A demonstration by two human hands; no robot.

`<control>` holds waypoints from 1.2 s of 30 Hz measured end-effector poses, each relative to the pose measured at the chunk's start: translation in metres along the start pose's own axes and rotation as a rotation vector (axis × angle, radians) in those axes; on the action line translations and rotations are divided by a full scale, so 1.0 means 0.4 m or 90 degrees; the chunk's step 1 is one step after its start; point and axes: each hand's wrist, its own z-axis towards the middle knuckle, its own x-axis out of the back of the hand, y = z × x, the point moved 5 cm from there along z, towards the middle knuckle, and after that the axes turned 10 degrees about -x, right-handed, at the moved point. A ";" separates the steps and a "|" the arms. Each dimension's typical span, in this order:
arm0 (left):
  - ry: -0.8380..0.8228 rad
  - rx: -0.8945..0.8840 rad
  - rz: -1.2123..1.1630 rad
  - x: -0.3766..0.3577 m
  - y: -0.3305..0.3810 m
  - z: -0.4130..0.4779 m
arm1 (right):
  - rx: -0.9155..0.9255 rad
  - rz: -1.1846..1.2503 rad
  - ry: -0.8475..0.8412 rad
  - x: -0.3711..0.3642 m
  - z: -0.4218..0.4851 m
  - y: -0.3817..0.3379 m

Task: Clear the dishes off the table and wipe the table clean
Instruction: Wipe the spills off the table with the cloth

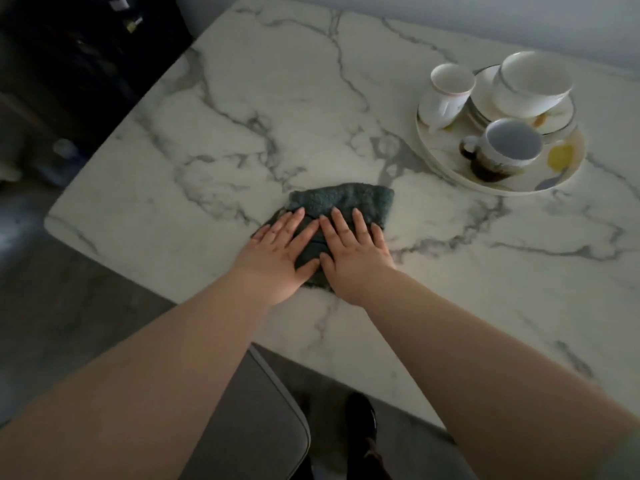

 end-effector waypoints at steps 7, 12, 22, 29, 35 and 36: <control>-0.043 0.045 0.002 -0.038 0.009 -0.164 | 0.082 -0.035 -0.017 -0.050 -0.093 -0.084; -0.022 0.017 -0.021 -0.081 0.151 -0.224 | 0.073 -0.025 0.034 -0.101 -0.234 0.002; -0.084 -0.196 -0.105 -0.075 0.586 -0.146 | -0.195 0.000 0.026 -0.195 -0.522 0.386; -0.133 -0.305 0.034 -0.062 0.707 -0.037 | -0.291 0.060 -0.045 -0.182 -0.554 0.525; -0.171 -0.273 0.050 -0.010 0.774 0.161 | -0.246 0.083 0.032 -0.097 -0.439 0.680; -0.170 -0.265 0.043 -0.002 0.788 0.198 | -0.249 0.081 0.034 -0.081 -0.419 0.713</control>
